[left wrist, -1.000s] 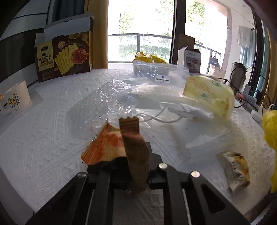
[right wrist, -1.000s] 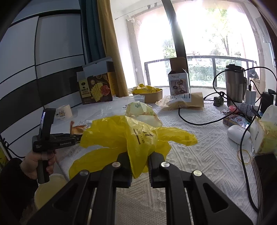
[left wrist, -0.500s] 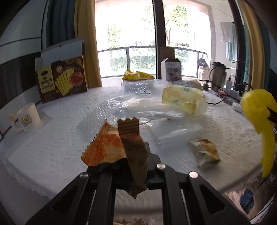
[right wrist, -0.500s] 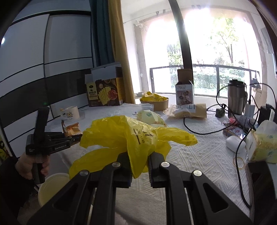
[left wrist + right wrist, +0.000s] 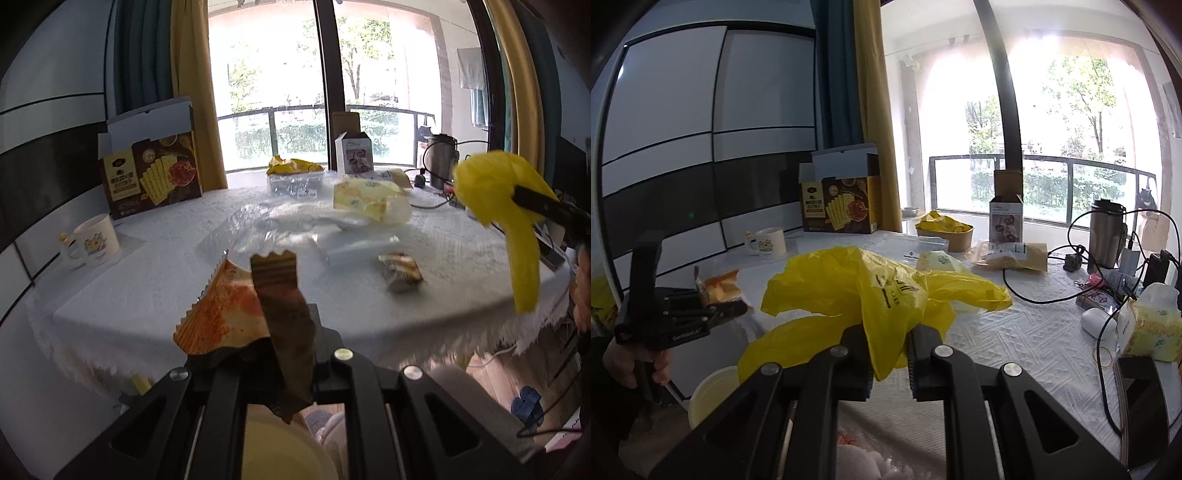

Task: Collect trash
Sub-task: 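Carry both items over the cream bin and open both grippers to drop them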

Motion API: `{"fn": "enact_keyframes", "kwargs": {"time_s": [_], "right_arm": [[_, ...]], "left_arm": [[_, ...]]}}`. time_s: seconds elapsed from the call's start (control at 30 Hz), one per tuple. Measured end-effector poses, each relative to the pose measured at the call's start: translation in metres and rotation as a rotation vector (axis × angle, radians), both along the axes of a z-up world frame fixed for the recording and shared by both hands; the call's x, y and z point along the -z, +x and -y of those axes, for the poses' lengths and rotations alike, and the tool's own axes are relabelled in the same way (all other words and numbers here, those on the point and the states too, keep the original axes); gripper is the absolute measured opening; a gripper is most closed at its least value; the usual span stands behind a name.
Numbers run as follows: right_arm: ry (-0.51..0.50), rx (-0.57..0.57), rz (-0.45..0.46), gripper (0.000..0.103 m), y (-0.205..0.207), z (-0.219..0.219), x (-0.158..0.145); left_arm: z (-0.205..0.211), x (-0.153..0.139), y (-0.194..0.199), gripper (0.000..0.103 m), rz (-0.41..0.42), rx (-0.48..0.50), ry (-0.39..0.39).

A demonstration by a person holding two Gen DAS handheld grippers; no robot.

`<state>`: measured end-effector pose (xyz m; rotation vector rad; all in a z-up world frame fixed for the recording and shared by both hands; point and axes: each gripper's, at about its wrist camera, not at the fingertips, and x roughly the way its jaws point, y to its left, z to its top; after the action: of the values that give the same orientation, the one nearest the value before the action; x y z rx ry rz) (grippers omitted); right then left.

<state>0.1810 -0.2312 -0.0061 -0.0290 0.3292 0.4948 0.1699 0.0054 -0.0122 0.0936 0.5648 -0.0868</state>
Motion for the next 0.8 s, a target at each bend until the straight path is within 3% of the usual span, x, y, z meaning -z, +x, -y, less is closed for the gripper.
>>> {"fn": "enact_keyframes", "kwargs": {"time_s": [0.5, 0.8], "right_arm": [[-0.021, -0.087, -0.022, 0.013, -0.022, -0.038, 0.007], [-0.051, -0.160, -0.037, 0.013, -0.029, -0.072, 0.015]], "left_arm": [[-0.030, 0.062, -0.069, 0.010, -0.124, -0.056, -0.111], [-0.049, 0.102, -0.076, 0.010, -0.207, -0.105, -0.188]]}}
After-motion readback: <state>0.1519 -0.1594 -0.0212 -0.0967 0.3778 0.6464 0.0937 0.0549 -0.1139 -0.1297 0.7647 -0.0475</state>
